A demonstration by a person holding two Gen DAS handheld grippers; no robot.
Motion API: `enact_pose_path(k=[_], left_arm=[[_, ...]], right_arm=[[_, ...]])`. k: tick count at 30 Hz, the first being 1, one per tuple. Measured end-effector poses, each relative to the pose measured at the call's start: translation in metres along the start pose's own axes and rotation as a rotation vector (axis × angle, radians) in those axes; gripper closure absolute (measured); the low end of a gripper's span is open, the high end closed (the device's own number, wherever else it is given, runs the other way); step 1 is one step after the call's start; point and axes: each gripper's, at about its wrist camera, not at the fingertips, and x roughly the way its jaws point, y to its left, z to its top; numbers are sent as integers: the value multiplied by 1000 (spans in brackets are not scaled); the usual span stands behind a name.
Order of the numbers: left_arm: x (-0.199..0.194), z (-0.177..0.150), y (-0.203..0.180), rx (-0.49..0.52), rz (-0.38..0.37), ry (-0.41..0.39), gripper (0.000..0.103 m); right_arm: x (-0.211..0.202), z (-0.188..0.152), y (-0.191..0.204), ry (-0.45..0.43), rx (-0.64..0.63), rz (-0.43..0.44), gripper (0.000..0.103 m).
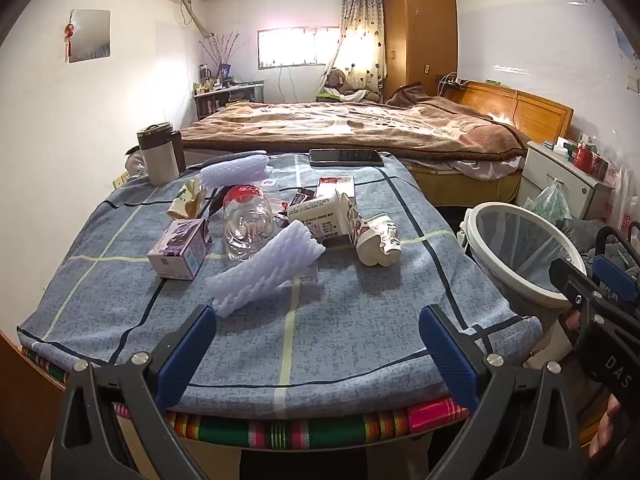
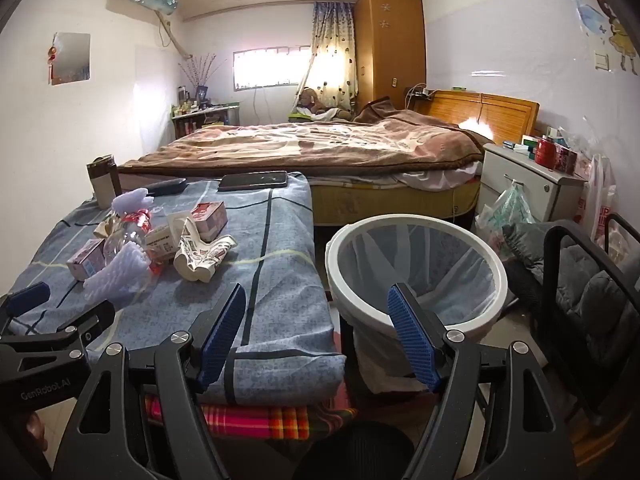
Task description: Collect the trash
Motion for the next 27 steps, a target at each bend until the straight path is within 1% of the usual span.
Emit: enact_pose_path(k=[3,16,17,27], left_arm=[[0,0,-1,11,7,7,0],[0,1,1,6,6,11,0],[-1,1,1,6,6,12,0],[0,-3,2,4,6,17,0]], right_arm=[[0,0,0,-4,-7,-3,28],[4,2,0,1,-6,-3,28],[-1,0,1,-1,-10,-8,28],[0,0,0,8,-17,-10,28]])
